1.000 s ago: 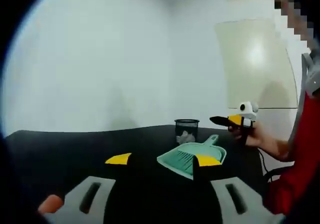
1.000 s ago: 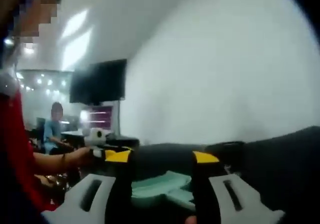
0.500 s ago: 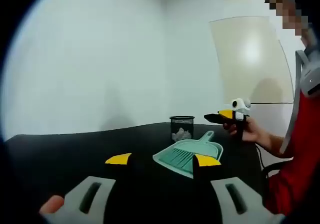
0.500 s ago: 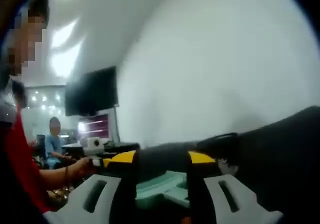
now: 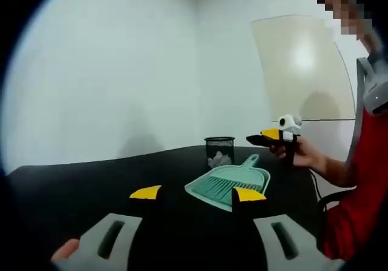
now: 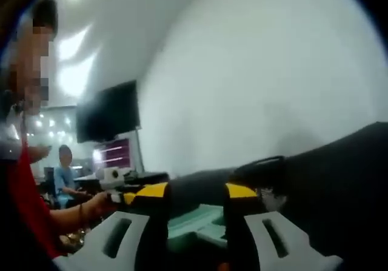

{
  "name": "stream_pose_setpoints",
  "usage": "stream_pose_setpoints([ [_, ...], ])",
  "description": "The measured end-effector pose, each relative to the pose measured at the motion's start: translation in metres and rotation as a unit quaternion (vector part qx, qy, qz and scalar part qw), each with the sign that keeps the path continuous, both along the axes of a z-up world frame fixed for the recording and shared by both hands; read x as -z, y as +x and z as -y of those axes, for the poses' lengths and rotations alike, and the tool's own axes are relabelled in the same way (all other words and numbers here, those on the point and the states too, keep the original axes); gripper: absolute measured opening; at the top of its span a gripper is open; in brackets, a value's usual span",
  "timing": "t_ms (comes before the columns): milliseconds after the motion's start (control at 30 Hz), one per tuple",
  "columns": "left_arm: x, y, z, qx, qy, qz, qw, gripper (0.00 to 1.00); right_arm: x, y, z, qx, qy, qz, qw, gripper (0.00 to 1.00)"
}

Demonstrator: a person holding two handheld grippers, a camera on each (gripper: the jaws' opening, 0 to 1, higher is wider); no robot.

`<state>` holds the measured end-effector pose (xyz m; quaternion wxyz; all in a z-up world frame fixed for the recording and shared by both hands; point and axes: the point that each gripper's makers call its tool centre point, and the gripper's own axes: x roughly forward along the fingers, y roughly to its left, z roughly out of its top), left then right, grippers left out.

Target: Pick up the broom and sweep the trash on the tabletop into the dustpan.

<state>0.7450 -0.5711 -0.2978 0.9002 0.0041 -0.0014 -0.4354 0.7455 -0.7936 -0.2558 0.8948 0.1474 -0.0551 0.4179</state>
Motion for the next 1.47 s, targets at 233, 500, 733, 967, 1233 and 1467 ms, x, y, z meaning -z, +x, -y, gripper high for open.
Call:
stream_pose_setpoints([
  [233, 0.001, 0.006, -0.008, -0.004, -0.004, 0.000, 1.0000, 0.42, -0.003, 0.003, 0.008, -0.003, 0.032, -0.019, 0.9993, 0.36],
  [500, 0.002, 0.010, -0.010, -0.005, -0.006, -0.004, 1.0000, 0.41, -0.007, 0.009, 0.021, 0.002, 0.082, -0.040, 0.9958, 0.36],
  [733, 0.006, 0.013, -0.010, -0.007, 0.001, -0.009, 0.9999, 0.41, -0.005, 0.009, 0.015, -0.004, 0.074, -0.043, 0.9963, 0.36],
  [967, 0.009, 0.012, -0.011, -0.008, 0.008, -0.010, 0.9999, 0.39, -0.005, 0.009, 0.017, 0.000, 0.076, -0.044, 0.9961, 0.36],
  [1233, 0.008, 0.011, -0.010, -0.007, 0.007, -0.008, 0.9999, 0.39, -0.006, 0.009, 0.016, -0.003, 0.084, -0.049, 0.9953, 0.36],
  [1467, 0.009, 0.010, -0.010, -0.009, 0.013, -0.006, 0.9999, 0.38, -0.007, 0.008, 0.018, -0.001, 0.086, -0.047, 0.9952, 0.36],
])
